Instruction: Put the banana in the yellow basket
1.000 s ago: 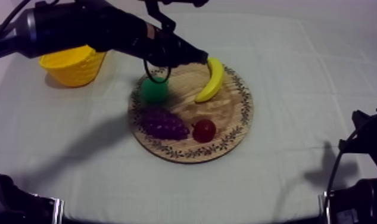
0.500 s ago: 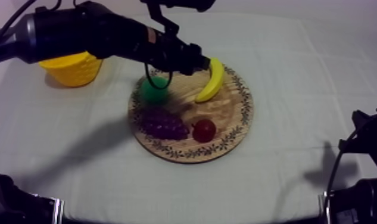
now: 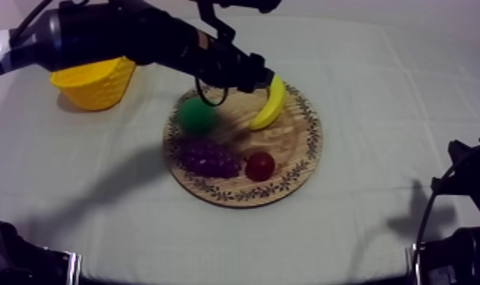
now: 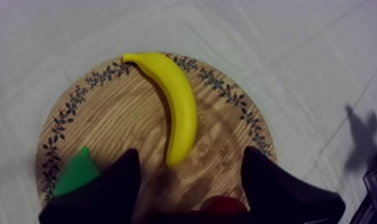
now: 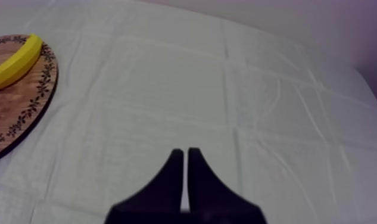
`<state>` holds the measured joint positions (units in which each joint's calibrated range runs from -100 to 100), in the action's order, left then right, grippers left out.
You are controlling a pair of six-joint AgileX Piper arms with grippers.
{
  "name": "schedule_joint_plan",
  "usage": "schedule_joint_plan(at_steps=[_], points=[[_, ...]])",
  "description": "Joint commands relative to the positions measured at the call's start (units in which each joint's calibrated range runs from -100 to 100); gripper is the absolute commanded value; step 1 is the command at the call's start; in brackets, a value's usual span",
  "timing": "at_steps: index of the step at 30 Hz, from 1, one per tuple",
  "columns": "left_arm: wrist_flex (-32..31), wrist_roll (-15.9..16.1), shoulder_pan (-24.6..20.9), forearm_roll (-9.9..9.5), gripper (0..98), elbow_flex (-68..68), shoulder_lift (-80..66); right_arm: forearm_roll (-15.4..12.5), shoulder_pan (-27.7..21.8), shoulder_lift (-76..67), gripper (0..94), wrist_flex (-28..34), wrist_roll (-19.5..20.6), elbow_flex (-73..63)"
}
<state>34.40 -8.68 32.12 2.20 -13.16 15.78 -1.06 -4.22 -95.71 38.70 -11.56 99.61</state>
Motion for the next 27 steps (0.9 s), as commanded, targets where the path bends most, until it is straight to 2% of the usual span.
schedule_joint_plan(at_steps=[1,7,17,27], points=[[1.36,0.03,-0.02,0.29,63.6,1.76,1.75,0.01,0.0,-0.05,0.4,0.01,0.01,0.05],[7.77,0.01,-0.02,1.28,63.8,9.03,7.46,0.01,0.0,-0.05,0.4,0.01,0.01,0.05],[25.51,-1.37,-0.25,1.72,63.9,28.95,19.94,0.01,0.0,-0.05,0.4,0.01,0.01,0.05],[41.68,-2.2,0.17,1.4,62.3,49.46,33.11,0.01,0.0,-0.05,0.4,0.01,0.01,0.05]])
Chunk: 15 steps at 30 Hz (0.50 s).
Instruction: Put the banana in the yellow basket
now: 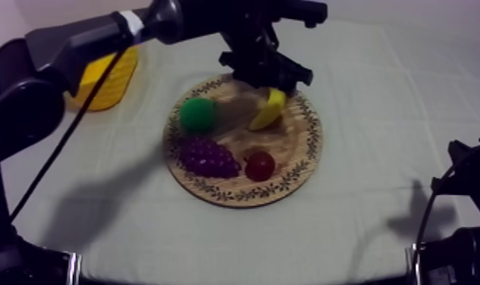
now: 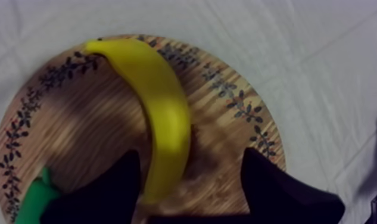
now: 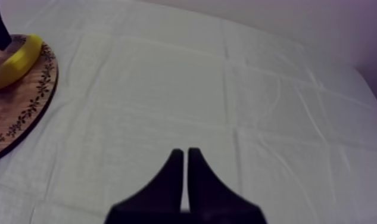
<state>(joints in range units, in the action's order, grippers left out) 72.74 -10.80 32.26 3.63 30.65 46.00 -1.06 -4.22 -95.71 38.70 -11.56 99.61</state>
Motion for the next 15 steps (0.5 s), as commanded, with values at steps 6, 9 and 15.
schedule_joint_plan(at_steps=[6,9,15], points=[[10.08,-0.32,0.12,-0.06,60.9,13.77,8.69,0.01,0.0,-0.05,0.4,0.01,0.01,0.05],[12.98,-0.31,0.07,-0.14,60.5,17.74,11.13,0.01,0.0,-0.05,0.4,0.01,0.01,0.05],[18.48,-0.25,-0.51,0.09,57.1,24.45,16.14,0.01,0.0,-0.05,0.4,0.01,0.01,0.05]])
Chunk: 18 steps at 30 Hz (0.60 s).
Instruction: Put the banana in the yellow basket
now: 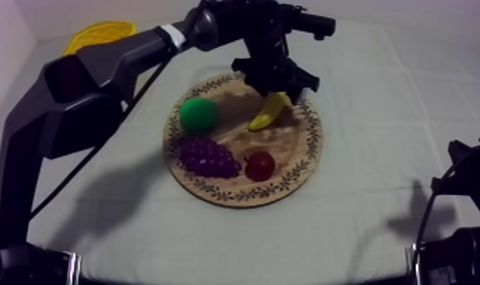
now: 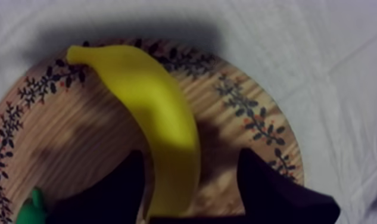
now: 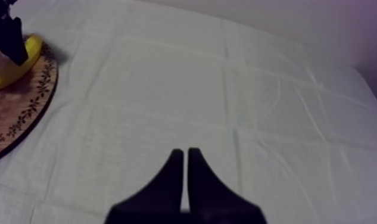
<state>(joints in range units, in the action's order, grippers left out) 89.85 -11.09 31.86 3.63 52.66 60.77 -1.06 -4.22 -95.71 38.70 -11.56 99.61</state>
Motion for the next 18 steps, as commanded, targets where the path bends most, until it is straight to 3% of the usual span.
schedule_joint_plan(at_steps=[1,9,18], points=[[2.18,0.04,-0.17,0.12,55.8,3.48,2.15,0.01,0.0,-0.05,0.4,0.01,0.01,0.05],[8.68,-0.3,-0.39,0.21,42.1,12.69,7.62,0.01,0.0,-0.05,0.4,0.01,0.01,0.05],[9.86,-0.05,-0.44,-0.14,30.5,15.56,8.83,0.01,0.0,-0.05,0.4,0.01,0.01,0.05]])
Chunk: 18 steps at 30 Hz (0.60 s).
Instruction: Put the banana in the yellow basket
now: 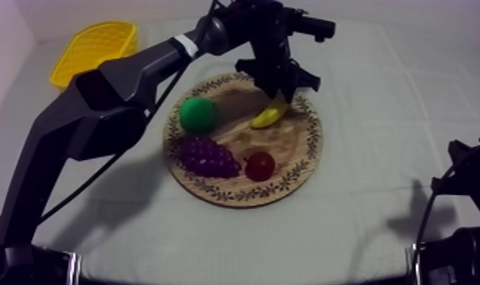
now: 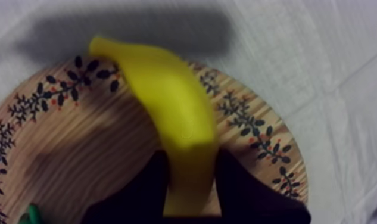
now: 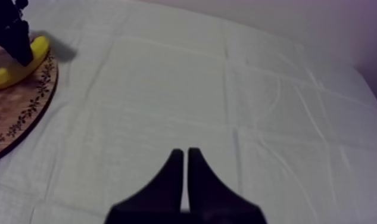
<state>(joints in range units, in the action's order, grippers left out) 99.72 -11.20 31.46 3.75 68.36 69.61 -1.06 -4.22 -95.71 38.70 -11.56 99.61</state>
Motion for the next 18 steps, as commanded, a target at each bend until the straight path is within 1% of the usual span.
schedule_joint_plan(at_steps=[1,5,11,15,18], points=[[0.0,0.09,-0.08,-0.45,29.6,-0.38,-0.14,0.01,0.0,-0.05,0.4,0.01,0.01,0.05],[0.09,0.26,-0.26,-1.37,27.4,-2.01,-1.08,0.01,0.0,-0.05,0.4,0.01,0.01,0.05],[0.12,0.67,-0.55,-1.82,25.7,-2.64,-1.23,0.01,0.0,-0.05,0.4,0.01,0.01,0.05],[0.12,0.72,-0.85,-3.22,25.3,-3.44,-4.61,0.01,0.0,-0.05,0.4,0.01,0.01,0.05],[0.14,0.87,-2.16,-4.55,25.3,-4.93,-9.26,0.01,0.0,-0.05,0.4,0.01,0.01,0.05]])
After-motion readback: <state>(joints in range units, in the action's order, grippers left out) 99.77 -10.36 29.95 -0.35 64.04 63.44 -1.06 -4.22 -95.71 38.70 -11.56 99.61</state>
